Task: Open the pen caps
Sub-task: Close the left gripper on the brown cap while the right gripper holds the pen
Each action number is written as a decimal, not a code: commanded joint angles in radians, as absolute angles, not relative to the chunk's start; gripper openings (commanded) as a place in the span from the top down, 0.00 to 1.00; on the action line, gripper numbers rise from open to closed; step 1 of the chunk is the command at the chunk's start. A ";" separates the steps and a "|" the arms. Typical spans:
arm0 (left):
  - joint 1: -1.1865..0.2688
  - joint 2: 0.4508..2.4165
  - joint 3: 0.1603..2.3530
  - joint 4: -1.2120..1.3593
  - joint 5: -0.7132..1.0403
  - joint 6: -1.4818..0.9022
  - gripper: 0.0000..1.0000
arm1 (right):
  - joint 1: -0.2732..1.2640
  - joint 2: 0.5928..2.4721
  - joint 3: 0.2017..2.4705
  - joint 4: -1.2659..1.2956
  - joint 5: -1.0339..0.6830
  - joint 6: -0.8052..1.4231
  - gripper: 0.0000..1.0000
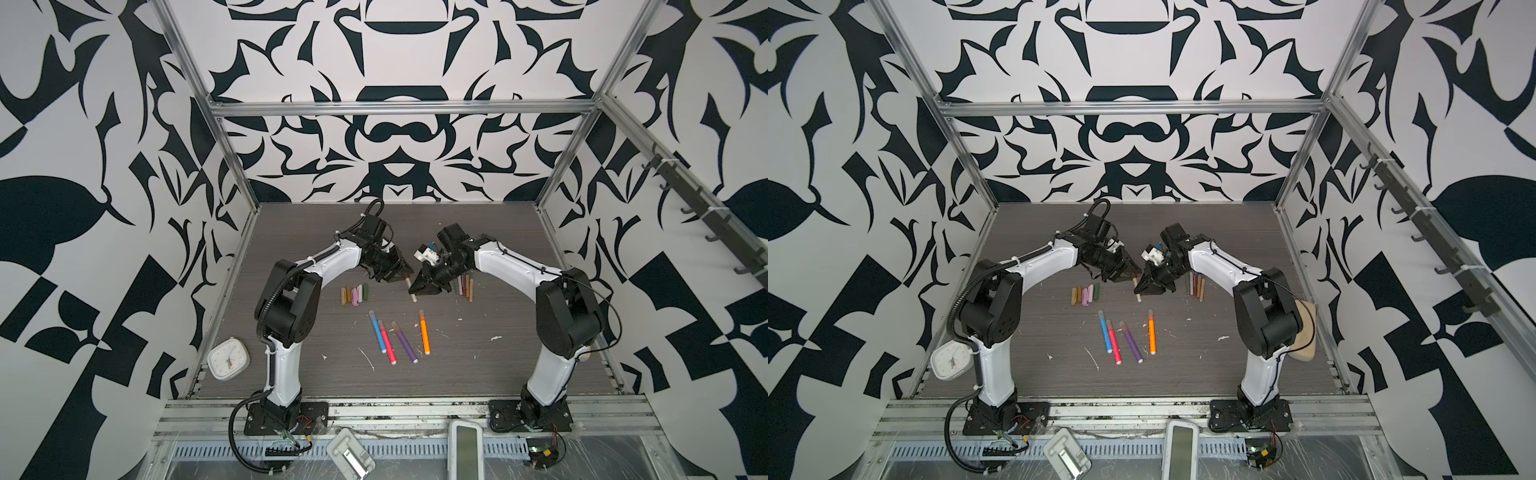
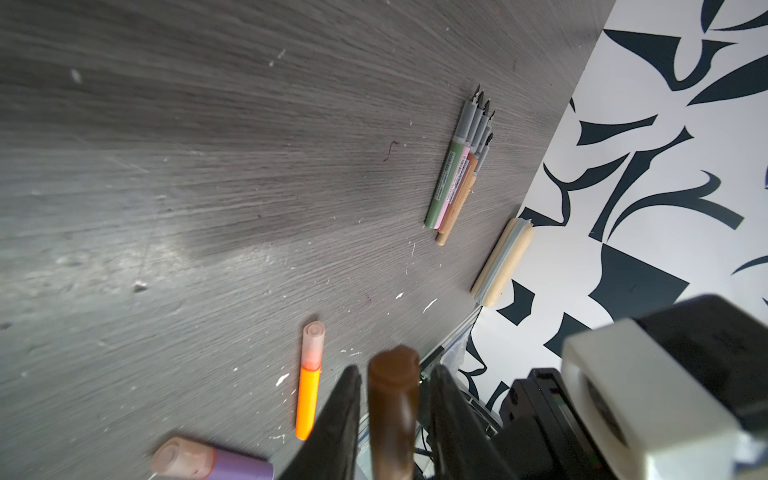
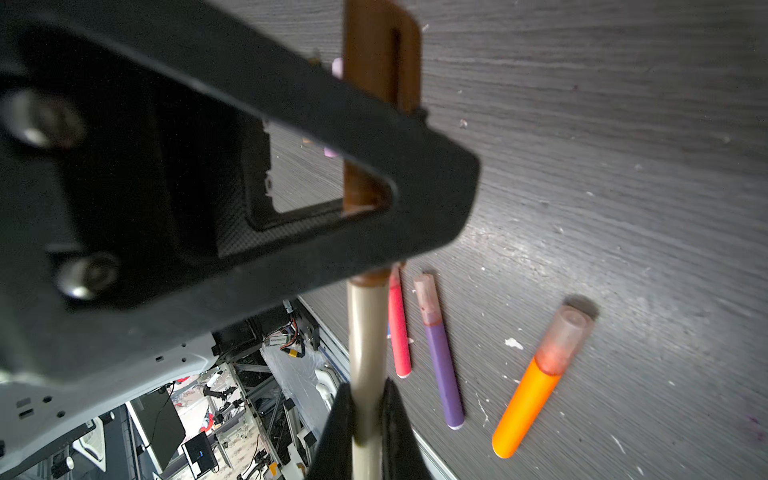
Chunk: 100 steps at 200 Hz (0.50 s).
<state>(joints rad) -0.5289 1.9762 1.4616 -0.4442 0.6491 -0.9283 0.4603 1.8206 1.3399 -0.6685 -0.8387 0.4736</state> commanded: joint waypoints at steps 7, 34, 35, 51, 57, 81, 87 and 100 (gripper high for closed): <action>-0.532 1.948 1.436 -0.419 0.668 -0.940 0.73 | 0.459 1.808 1.322 -0.644 -0.866 0.495 0.97; -0.532 1.942 1.425 -0.411 0.672 -0.943 0.83 | 0.459 1.797 1.312 -0.644 -0.844 0.496 0.92; -0.532 1.942 1.425 -0.411 0.672 -0.943 0.84 | 0.459 1.797 1.312 -0.644 -0.844 0.496 0.91; -0.532 1.939 1.422 -0.410 0.672 -0.943 0.88 | 0.459 1.791 1.316 -0.662 -0.809 0.485 0.85; -0.532 1.939 1.421 -0.410 0.671 -0.943 0.89 | 0.459 1.788 1.320 -0.676 -0.793 0.476 0.82; -0.532 1.934 1.414 -0.411 0.665 -0.945 0.92 | 0.459 1.774 1.342 -0.729 -0.713 0.441 0.78; -0.532 1.934 1.414 -0.414 0.662 -0.947 0.92 | 0.459 1.763 1.347 -0.741 -0.679 0.432 0.77; -0.532 1.936 1.414 -0.421 0.661 -0.948 0.93 | 0.459 1.734 1.349 -0.750 -0.616 0.421 0.74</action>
<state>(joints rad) -0.5293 1.9739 1.4281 -0.4160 0.6506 -0.9428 0.4625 1.8137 1.3209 -0.6868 -0.7647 0.4629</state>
